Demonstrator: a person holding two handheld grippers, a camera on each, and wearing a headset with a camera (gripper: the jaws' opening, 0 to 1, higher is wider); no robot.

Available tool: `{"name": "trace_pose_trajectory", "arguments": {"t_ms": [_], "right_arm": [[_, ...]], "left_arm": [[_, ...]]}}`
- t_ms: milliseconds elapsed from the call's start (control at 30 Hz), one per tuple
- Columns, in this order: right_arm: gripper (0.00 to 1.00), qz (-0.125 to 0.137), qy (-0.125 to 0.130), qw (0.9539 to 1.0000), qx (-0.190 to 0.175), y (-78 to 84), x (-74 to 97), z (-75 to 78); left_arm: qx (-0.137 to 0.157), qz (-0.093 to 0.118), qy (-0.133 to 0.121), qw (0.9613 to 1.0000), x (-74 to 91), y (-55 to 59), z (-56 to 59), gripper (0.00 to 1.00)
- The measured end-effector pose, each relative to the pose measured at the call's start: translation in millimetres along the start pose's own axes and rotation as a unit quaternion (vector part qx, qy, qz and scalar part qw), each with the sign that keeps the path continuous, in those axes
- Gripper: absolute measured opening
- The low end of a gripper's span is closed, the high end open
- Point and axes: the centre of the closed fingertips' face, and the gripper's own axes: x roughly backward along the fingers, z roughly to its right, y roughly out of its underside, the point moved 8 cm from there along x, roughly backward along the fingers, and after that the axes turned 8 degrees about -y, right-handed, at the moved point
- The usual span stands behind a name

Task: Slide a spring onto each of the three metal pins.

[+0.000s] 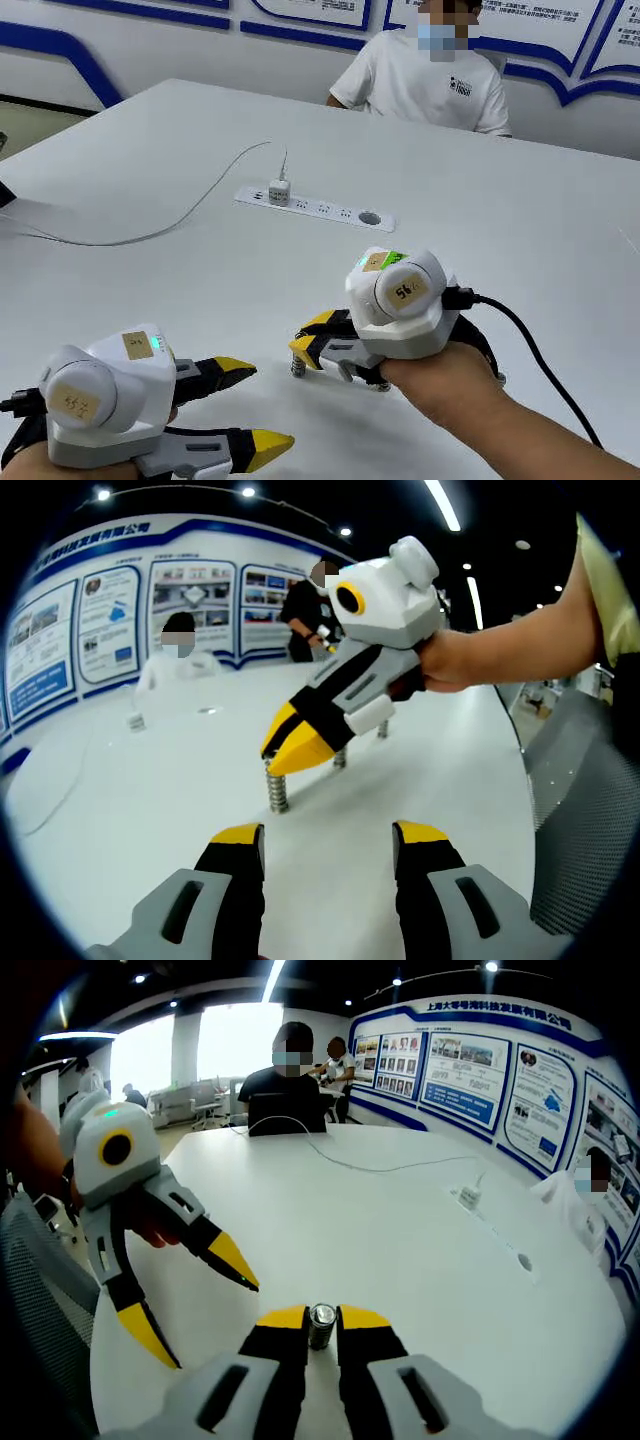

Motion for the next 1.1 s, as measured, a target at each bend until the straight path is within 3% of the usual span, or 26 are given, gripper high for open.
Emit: {"name": "trace_pose_trajectory", "arguments": {"t_ms": [567,1100], "right_arm": [[0.15,-0.006,-0.001,0.9999,-0.012,4.6,-2.2,-0.8],[0.19,0.005,0.01,0.9997,-0.021,9.9,17.1,-13.0]], "left_arm": [[0.001,0.0,-0.005,1.0,0.4,-0.5,-1.9,0.53],[-0.002,0.004,-0.006,1.0,2.1,-4.7,-2.2,0.54]]}}
